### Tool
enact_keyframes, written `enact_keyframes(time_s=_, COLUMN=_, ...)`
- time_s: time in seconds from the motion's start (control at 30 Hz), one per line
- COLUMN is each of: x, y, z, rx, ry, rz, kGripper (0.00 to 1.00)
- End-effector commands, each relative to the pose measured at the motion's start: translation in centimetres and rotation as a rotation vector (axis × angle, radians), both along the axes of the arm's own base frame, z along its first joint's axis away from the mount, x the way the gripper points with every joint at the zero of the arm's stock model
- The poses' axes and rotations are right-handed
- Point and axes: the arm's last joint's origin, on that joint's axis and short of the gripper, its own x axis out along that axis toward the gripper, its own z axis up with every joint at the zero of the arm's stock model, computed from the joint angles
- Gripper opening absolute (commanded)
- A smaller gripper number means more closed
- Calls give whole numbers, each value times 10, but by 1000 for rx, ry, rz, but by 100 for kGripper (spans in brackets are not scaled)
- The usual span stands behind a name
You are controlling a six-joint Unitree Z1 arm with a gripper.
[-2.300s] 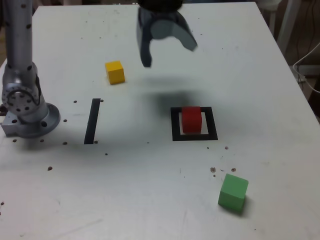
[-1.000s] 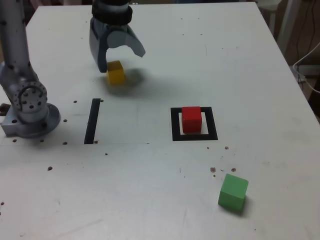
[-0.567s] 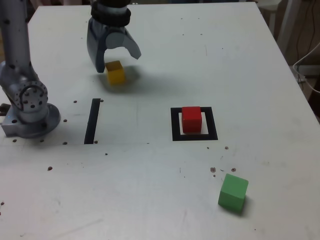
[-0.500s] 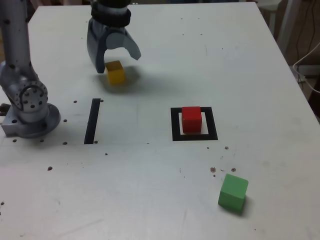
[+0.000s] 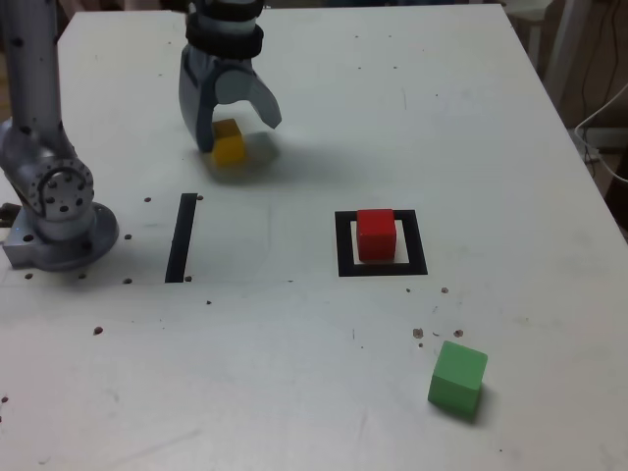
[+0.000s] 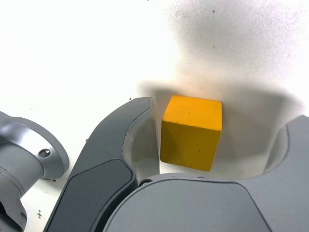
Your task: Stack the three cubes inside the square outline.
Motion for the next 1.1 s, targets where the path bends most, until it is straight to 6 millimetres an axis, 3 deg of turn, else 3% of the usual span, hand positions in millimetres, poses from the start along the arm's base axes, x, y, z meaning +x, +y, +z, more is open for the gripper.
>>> enact_keyframes(time_s=0.0, x=1, y=-1, z=-2, rx=-6, ry=-1, rz=-5, kGripper=79)
enact_keyframes(time_s=0.27, x=2, y=-1, z=-1, rx=-20, ry=1, rz=-6, kGripper=54)
enact_keyframes(time_s=0.83, x=5, y=1, z=-5, rx=-28, ry=-1, rz=-15, kGripper=28)
enact_keyframes(time_s=1.07, x=5, y=-3, z=0, rx=-14, ry=-22, rz=-26, kGripper=22)
